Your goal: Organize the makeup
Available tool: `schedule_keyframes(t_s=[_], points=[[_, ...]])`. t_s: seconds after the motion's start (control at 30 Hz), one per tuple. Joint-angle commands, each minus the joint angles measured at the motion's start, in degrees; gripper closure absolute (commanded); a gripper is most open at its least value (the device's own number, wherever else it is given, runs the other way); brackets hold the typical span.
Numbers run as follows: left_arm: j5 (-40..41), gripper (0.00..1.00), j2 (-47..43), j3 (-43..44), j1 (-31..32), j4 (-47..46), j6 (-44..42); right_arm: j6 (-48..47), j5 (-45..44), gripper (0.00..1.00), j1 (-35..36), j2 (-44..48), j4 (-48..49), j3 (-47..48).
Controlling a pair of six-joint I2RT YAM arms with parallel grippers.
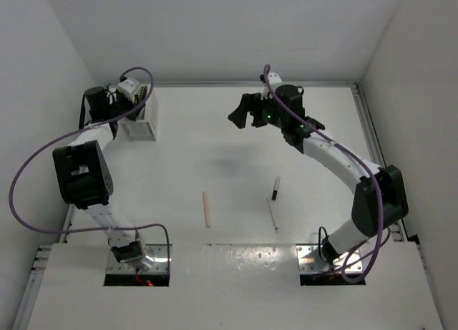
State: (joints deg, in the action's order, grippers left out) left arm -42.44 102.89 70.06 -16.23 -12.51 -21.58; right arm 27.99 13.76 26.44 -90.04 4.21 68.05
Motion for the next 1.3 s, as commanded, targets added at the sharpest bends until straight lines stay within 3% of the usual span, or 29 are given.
schedule_keyframes(t_s=[0.0, 0.33, 0.57, 0.8, 0.83, 0.93, 0.97, 1.03, 1.27], points=[[-0.5, 1.00, 0.6, -0.7, -0.2, -6.1, -2.4, -1.6, -1.5, 0.00, 0.3, 2.2, -1.6, -0.2], [-0.5, 0.94, 3.5, -0.7, -0.7, -9.5, -3.6, -4.9, -9.8, 0.00, 0.5, 6.7, -12.5, -4.8], [-0.5, 0.56, 4.2, 0.4, -1.3, -5.1, -6.4, -5.3, -16.8, 0.00, 0.4, 11.1, -21.7, -9.3], [-0.4, 0.49, 3.1, 8.8, -1.9, 4.9, -7.4, -2.4, -26.8, 0.00, -0.2, 10.7, -35.1, -9.5], [-0.4, 0.49, 3.1, 10.0, -1.9, 6.2, -7.4, -1.8, -27.0, 0.02, -0.2, 10.2, -37.3, -9.3], [-0.4, 0.49, 2.0, 14.0, -1.9, 10.0, -6.7, 1.3, -25.4, 0.26, -1.6, 7.1, -40.3, -9.4], [0.3, 0.49, 1.4, 15.0, -1.9, 10.8, -6.7, 3.9, -24.3, 0.41, -2.2, 6.0, -40.9, -9.4], [1.1, 0.49, 0.8, 18.6, -1.2, 14.7, -6.0, 6.9, -23.7, 0.52, -3.1, 3.5, -41.2, -9.8], [3.8, 0.47, -0.3, 26.0, 0.8, 25.5, -6.5, 11.1, -18.2, 0.55, -3.9, -4.6, -41.0, -9.4]])
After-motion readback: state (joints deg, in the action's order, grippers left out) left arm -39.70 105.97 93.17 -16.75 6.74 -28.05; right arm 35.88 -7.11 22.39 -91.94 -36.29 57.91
